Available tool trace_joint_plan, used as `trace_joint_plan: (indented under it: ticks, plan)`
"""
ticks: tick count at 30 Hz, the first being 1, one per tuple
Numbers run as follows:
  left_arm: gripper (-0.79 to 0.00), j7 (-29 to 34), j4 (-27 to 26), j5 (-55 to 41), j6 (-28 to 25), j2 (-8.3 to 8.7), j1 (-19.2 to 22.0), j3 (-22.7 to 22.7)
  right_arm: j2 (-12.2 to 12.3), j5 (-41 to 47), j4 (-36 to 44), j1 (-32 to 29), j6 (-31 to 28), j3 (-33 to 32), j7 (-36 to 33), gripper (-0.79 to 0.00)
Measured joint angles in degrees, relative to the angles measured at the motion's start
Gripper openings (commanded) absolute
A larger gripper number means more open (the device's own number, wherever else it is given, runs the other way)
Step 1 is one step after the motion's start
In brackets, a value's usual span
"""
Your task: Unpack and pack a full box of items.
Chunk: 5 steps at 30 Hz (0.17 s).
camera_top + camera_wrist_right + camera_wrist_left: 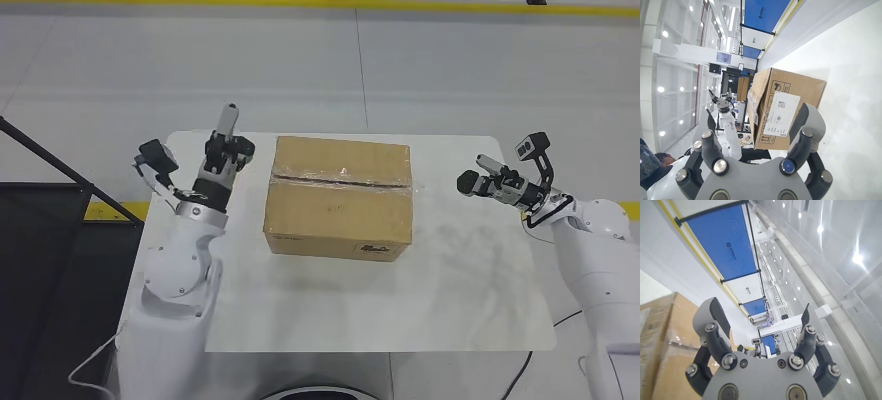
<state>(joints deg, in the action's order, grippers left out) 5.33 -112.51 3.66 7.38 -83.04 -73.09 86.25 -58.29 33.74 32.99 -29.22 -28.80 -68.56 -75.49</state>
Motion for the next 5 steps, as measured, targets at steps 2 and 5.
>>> trace_joint_plan:
  ticks: [2, 5]
  plan:
    - [0.000, -1.3, -0.8, 0.8, 0.9, 0.17, -1.5, 1.9, 0.0, 0.0, 0.0, 0.0, 0.0, 0.0, 0.0, 0.000]
    - [0.000, -4.1, -2.2, 0.8, 2.1, 0.27, -4.0, 4.5, 0.0, 0.0, 0.0, 0.0, 0.0, 0.0, 0.0, 0.000]
